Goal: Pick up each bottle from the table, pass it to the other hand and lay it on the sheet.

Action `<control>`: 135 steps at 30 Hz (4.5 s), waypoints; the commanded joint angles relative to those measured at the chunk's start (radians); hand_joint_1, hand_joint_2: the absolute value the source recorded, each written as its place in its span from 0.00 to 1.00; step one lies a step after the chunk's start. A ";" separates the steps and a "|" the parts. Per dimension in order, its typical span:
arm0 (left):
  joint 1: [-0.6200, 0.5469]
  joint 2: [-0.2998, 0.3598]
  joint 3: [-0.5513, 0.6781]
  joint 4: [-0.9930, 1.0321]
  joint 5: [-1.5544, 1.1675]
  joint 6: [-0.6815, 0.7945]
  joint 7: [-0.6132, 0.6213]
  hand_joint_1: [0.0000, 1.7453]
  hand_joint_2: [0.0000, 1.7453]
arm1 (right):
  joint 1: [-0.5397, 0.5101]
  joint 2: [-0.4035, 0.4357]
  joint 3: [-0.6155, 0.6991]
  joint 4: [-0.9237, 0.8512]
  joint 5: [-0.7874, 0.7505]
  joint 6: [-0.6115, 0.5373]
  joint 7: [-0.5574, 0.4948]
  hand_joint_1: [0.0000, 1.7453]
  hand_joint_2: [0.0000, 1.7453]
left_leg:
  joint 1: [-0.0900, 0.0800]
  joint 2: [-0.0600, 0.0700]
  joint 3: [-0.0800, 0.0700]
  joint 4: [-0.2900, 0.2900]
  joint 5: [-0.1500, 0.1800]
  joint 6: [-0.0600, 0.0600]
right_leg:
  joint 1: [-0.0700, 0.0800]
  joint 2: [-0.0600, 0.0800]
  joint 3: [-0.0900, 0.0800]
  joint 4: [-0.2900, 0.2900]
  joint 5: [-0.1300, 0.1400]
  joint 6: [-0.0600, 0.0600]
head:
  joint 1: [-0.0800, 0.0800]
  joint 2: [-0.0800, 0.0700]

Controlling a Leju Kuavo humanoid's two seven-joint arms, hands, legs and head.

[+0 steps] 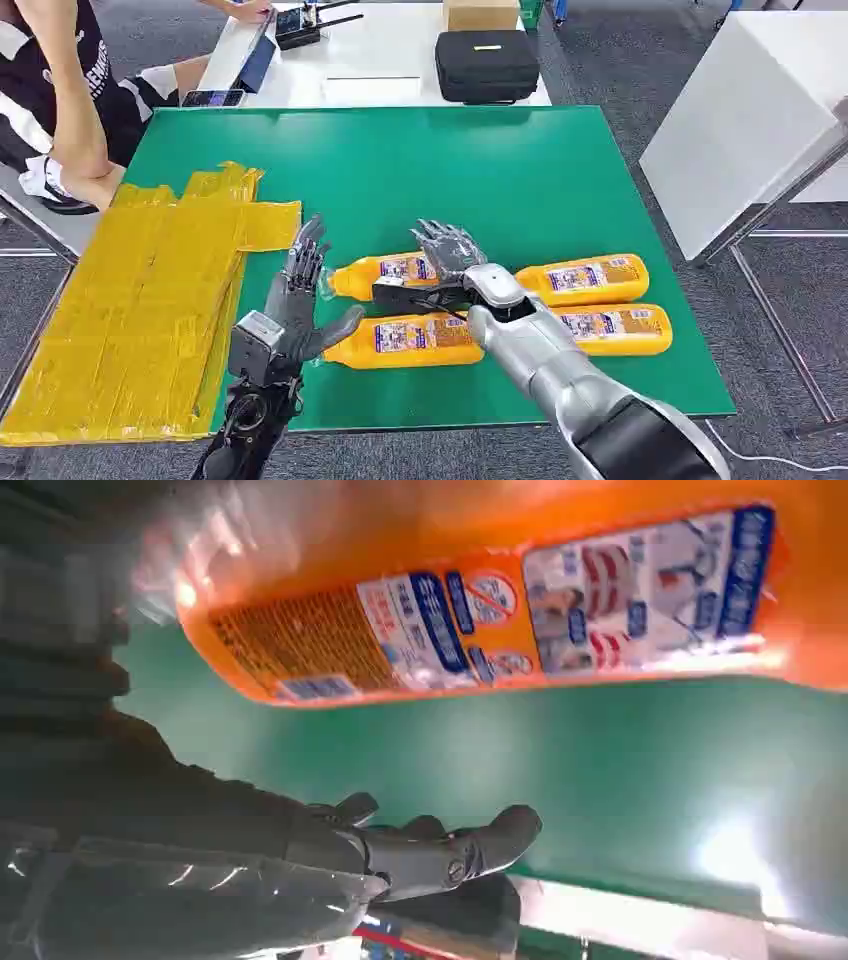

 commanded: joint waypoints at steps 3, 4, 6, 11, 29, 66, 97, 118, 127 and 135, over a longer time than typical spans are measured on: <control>-0.063 0.004 -0.018 0.117 0.017 -0.001 0.005 0.00 1.00 | -0.055 -0.012 -0.024 0.180 -0.019 -0.007 0.031 0.00 1.00 | 0.000 -0.002 0.007 0.000 -0.003 -0.003 | 0.001 -0.004 0.007 0.001 -0.004 -0.002 | 0.000 0.000; -0.063 0.003 -0.019 0.119 0.018 -0.001 0.005 0.00 1.00 | -0.054 -0.014 -0.025 0.181 -0.019 -0.008 0.030 0.00 1.00 | 0.000 -0.002 0.006 0.000 -0.002 -0.002 | 0.001 -0.004 0.006 0.000 -0.003 -0.002 | 0.000 0.000; -0.064 0.003 -0.019 0.121 0.018 -0.001 0.005 0.00 1.00 | -0.054 -0.015 -0.026 0.183 -0.019 -0.010 0.028 0.00 1.00 | 0.000 -0.002 0.007 0.000 -0.003 -0.003 | 0.001 -0.004 0.007 0.001 -0.003 -0.002 | 0.000 0.000; -0.072 0.002 -0.029 0.135 0.022 -0.004 0.005 0.00 1.00 | -0.046 -0.025 -0.055 0.210 -0.034 0.001 0.045 0.00 1.00 | 0.000 -0.002 0.006 0.000 -0.002 -0.002 | 0.001 -0.004 0.006 0.000 -0.003 -0.002 | 0.000 0.000; -0.055 0.009 -0.077 0.086 0.025 -0.027 -0.044 0.00 1.00 | -0.015 -0.040 -0.097 0.251 -0.036 0.008 -0.017 0.88 1.00 | 0.001 -0.002 0.006 0.000 -0.002 -0.002 | 0.001 -0.004 0.006 -0.001 -0.002 -0.002 | 0.000 0.000; -0.058 0.027 -0.130 -0.046 -0.094 0.025 0.006 0.00 1.00 | 0.393 -0.002 -0.426 -0.610 -0.708 -0.508 -0.488 1.00 1.00 | 0.001 -0.005 0.003 0.001 -0.002 -0.002 | 0.001 -0.006 0.004 0.001 -0.004 -0.002 | 0.000 0.000; -0.097 0.046 -0.154 0.015 -0.025 0.037 0.022 0.00 1.00 | 0.384 -0.032 0.013 -0.416 -1.050 0.273 -0.515 1.00 1.00 | 0.001 -0.001 0.008 -0.001 -0.005 -0.003 | 0.001 -0.002 0.008 -0.001 -0.004 -0.003 | 0.000 0.000; -0.101 0.045 -0.158 0.038 -0.008 0.029 0.010 1.00 1.00 | 0.380 -0.038 0.000 -0.430 -0.971 0.197 -0.508 1.00 1.00 | 0.001 -0.001 0.014 0.001 -0.009 -0.005 | 0.002 -0.004 0.013 0.001 -0.008 -0.004 | 0.000 0.000; -0.105 0.041 -0.163 0.043 0.007 0.028 0.002 1.00 1.00 | 0.395 -0.048 -0.011 -0.456 -0.965 0.169 -0.510 1.00 1.00 | 0.001 -0.004 0.005 0.000 -0.004 -0.003 | 0.001 -0.004 0.006 0.000 -0.004 -0.002 | 0.000 0.000; -0.117 0.037 -0.166 0.045 0.016 0.026 0.000 1.00 1.00 | 0.395 -0.050 -0.013 -0.476 -0.966 0.158 -0.510 1.00 1.00 | 0.001 -0.003 0.008 0.001 -0.005 -0.004 | 0.001 -0.005 0.008 0.000 -0.006 -0.003 | 0.000 0.000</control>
